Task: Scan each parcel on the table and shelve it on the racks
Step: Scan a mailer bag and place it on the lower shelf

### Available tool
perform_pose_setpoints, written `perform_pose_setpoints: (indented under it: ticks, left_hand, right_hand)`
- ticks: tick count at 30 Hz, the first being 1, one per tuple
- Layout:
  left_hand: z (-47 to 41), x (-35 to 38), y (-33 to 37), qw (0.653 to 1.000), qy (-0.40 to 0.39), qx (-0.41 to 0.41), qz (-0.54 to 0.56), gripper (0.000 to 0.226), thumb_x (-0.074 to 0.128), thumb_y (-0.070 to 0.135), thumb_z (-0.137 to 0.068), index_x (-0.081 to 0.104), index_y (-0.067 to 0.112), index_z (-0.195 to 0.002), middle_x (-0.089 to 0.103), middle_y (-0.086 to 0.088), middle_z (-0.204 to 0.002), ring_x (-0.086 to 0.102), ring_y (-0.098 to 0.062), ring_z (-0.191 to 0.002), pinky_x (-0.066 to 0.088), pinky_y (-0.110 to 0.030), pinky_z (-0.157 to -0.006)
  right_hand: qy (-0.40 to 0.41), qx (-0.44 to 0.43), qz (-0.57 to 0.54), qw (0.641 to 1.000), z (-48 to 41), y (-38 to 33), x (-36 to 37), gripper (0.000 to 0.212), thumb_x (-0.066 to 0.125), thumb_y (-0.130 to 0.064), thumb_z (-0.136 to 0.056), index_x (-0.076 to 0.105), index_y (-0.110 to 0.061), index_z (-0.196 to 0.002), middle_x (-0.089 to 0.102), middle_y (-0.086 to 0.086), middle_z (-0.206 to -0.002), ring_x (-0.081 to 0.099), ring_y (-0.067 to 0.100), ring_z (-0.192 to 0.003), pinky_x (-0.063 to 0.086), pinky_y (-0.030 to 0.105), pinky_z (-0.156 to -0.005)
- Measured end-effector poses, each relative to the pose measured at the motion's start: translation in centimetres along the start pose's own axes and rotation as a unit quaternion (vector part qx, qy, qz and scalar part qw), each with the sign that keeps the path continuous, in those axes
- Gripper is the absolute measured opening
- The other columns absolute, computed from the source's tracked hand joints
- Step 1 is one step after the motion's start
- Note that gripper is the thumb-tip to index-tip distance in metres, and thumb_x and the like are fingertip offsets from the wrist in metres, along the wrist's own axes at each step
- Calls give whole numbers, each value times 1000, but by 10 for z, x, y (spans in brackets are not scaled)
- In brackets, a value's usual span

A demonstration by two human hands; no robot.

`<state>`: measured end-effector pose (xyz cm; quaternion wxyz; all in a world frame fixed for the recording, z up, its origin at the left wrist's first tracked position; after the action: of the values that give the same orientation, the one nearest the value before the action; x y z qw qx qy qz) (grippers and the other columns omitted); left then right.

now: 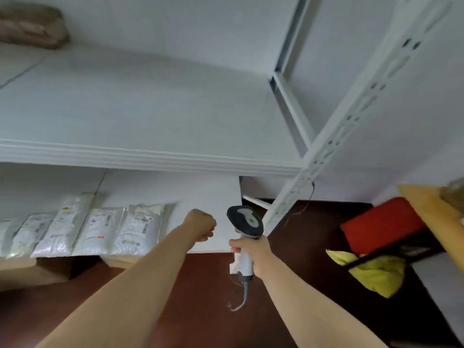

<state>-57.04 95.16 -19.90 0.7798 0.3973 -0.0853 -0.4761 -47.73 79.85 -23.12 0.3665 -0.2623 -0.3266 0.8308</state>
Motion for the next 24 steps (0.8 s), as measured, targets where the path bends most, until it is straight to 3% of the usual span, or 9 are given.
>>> perform_pose_setpoints:
  ticks: [4, 8, 12, 16, 20, 24]
  left_hand:
    - [43, 94, 49, 995, -54, 63, -61, 9, 53, -4, -88, 57, 4, -86, 56, -16, -80, 54, -18, -59, 43, -24, -56]
    - [99, 209, 80, 982, -108, 103, -112, 21, 51, -4, -90, 55, 9, -74, 52, -10, -68, 51, -15, -54, 40, -23, -52]
    - [164, 330, 101, 967, -170, 144, -122, 22, 51, -2, -93, 54, 12, -76, 54, -8, -72, 52, -16, -60, 42, -24, -60]
    - [216, 434, 113, 945, -226, 188, -141, 13, 54, -1, -92, 56, 11, -87, 59, -9, -79, 55, -17, -65, 44, -27, -64]
    - [249, 524, 120, 920, -275, 213, -181, 17, 55, -1, -91, 53, 7, -106, 60, -14, -91, 55, -18, -66, 47, -28, -63]
    - [263, 607, 127, 892, -316, 228, -231, 17, 54, -4, -91, 51, 11, -99, 55, -15, -93, 51, -16, -63, 43, -24, -56]
  right_hand:
    - [45, -30, -101, 993, 34, 9, -109, 15, 74, 9, -74, 65, -1, -81, 65, 16, -76, 61, 25, -69, 49, 34, -66]
    - [88, -51, -199, 975, 78, 35, -231, 20, 72, 9, -76, 63, -6, -87, 64, 10, -75, 60, 14, -54, 42, 28, -53]
    - [145, -85, -296, 940, 124, 69, -353, 23, 68, 7, -81, 61, -14, -85, 64, 11, -82, 59, 14, -56, 40, 29, -56]
    - [203, -116, -364, 902, 178, 101, -458, 21, 65, 8, -84, 60, -13, -86, 60, 9, -78, 55, 8, -42, 41, 27, -51]
    - [275, -122, -412, 860, 218, 140, -541, 18, 67, 8, -82, 62, -8, -88, 62, 12, -80, 57, 15, -52, 43, 27, -54]
    - [325, -106, -448, 826, 234, 179, -606, 18, 65, 7, -84, 61, -11, -86, 61, 13, -80, 55, 18, -60, 40, 28, -55]
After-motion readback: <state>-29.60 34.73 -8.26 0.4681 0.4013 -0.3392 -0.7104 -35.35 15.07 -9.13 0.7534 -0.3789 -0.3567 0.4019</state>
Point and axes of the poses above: each hand's wrist, its own z-axis away from the middle knuckle, its own x-axis out of the palm, y = z × x, the point moved 10 cm from there along -z, towards the middle knuckle
